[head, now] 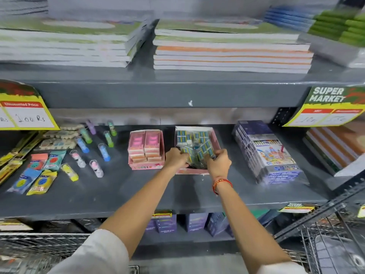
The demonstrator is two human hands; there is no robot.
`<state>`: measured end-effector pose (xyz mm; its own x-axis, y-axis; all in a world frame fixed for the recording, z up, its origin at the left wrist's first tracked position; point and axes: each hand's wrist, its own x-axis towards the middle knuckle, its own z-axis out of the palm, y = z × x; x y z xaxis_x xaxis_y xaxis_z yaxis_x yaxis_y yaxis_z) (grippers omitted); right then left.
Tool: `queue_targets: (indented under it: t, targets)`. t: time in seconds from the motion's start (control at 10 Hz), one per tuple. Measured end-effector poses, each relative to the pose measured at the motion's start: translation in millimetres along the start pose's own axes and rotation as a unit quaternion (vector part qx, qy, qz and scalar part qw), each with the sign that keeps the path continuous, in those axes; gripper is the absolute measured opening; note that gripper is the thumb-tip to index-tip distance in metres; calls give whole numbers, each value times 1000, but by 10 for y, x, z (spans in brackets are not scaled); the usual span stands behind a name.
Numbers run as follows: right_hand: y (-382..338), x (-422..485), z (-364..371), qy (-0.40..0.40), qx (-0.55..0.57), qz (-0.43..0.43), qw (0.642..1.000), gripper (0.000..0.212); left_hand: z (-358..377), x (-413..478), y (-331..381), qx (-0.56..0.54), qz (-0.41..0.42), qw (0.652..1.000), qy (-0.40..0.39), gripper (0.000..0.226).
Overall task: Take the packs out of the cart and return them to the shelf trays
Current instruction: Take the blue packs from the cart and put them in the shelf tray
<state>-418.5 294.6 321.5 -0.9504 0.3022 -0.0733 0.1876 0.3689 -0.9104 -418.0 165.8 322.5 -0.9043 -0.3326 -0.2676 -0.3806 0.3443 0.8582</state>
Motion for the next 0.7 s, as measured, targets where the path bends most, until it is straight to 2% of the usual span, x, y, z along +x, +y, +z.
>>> queue_targets:
  t: [0.1, 0.2, 0.3, 0.4, 0.5, 0.6, 0.7]
  targets:
    - [-28, 29, 12, -20, -39, 0, 999, 22, -25, 29, 19, 82, 4, 997, 8, 37]
    - [-59, 52, 30, -41, -122, -18, 991, 32, -41, -5, 43, 173, 51, 983, 30, 29]
    - [-86, 27, 33, -48, -215, -48, 974, 37, -24, -69, 79, 269, 97, 957, 44, 20]
    - [-66, 13, 5, -50, -291, -63, 953, 31, -9, -127, 85, 371, 138, 915, 78, 15]
    - [-66, -23, -51, -71, -325, -68, 941, 30, -17, -191, 73, 431, 166, 883, 87, 17]
    - [-62, -85, -87, -85, -340, -86, 932, 28, -18, -216, 1, 453, 184, 869, 81, 19]
    - [-99, -206, -135, -67, -348, -153, 923, 21, -74, -249, -41, 395, 229, 886, 79, 17]
